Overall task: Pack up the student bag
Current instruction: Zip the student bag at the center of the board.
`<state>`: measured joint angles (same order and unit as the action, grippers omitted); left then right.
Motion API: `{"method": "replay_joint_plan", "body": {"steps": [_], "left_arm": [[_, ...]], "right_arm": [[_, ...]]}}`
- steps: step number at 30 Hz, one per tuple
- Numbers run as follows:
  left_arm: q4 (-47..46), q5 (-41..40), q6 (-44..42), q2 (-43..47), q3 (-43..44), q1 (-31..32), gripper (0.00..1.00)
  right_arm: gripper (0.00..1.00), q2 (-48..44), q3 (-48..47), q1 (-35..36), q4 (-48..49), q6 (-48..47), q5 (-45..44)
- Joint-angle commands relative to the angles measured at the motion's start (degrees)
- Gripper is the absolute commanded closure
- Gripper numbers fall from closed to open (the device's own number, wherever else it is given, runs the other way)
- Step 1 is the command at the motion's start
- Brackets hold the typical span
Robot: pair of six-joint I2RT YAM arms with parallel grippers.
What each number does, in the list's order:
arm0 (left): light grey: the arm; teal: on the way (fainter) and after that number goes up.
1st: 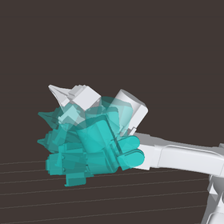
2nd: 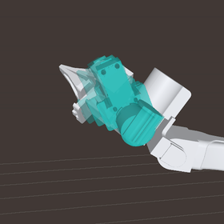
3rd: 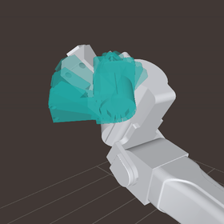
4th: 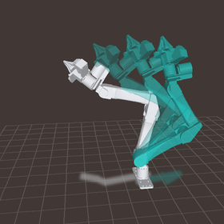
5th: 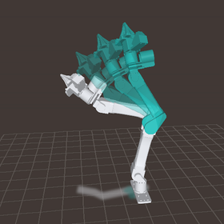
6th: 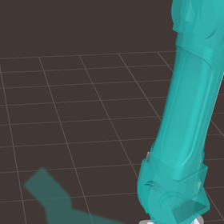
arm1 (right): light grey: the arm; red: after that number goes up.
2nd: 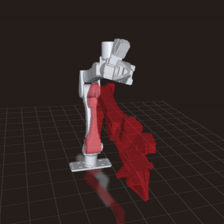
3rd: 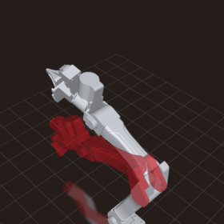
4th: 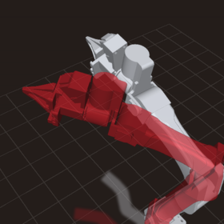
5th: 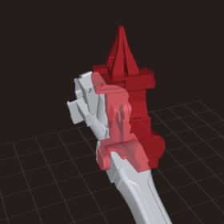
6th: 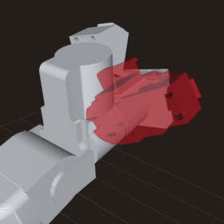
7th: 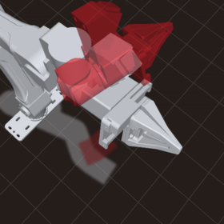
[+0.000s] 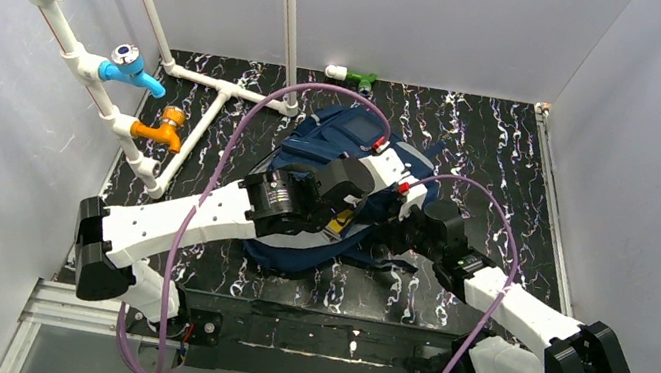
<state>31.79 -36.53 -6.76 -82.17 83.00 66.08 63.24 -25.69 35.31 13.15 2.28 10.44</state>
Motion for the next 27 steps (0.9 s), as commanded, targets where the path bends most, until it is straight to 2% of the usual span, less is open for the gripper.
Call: {"method": "replay_joint_plan", "body": {"steps": [1, 7, 11, 13, 14, 16, 17, 20, 22, 26, 27], "left_arm": [[-4.04, -0.14, 3.01, 2.8, 3.18, -0.23, 1.0], [-3.75, 1.52, 3.65, 4.47, -0.68, -0.21, 1.0], [-1.7, 4.69, 5.07, 8.42, -6.08, -0.25, 1.0], [0.73, 6.66, 6.28, 11.07, -8.48, -0.21, 0.98], [2.38, 8.0, 8.29, 12.52, -9.43, -0.22, 0.88], [5.93, 10.99, 11.35, 16.19, -10.69, -0.25, 0.59], [7.23, 13.82, 12.93, 17.79, -11.24, -0.25, 0.48], [6.93, 23.67, 17.86, 22.5, -13.69, -0.17, 0.36], [4.92, 29.66, 20.27, 24.21, -15.06, 0.03, 0.23], [0.02, 36.47, 23.49, 23.61, -15.63, 2.1, 0.26], [-2.06, 36.53, 23.73, 22.93, -16.32, 3.31, 0.31]], "right_arm": [[0.99, -1.97, -3.35, 2.04, -0.48, 13.1, 10.1], [0.99, -4.72, -8.18, 5.03, -13.53, 21.33, 12.21], [0.99, -5.19, -11.79, 5.03, -24.54, 23.8, 6.77], [0.99, -3.61, -12.57, 4.95, -26.91, 24.86, 5.59], [0.99, -2.54, -13.04, 4.88, -27.73, 25.6, 5.94], [0.99, 0.06, -14.19, 4.77, -28.34, 27.99, 8.78], [0.99, 1.39, -14.72, 4.77, -28.23, 29.52, 10.84], [0.99, 3.98, -16.34, 4.77, -27.97, 34.59, 15.91], [0.99, 4.05, -16.8, 4.77, -27.74, 37.65, 16.3], [0.99, 2.68, -16.4, 4.69, -26.27, 43.87, 15.5], [0.99, 2.46, -15.82, 4.68, -25.14, 45.64, 15.92]]}}
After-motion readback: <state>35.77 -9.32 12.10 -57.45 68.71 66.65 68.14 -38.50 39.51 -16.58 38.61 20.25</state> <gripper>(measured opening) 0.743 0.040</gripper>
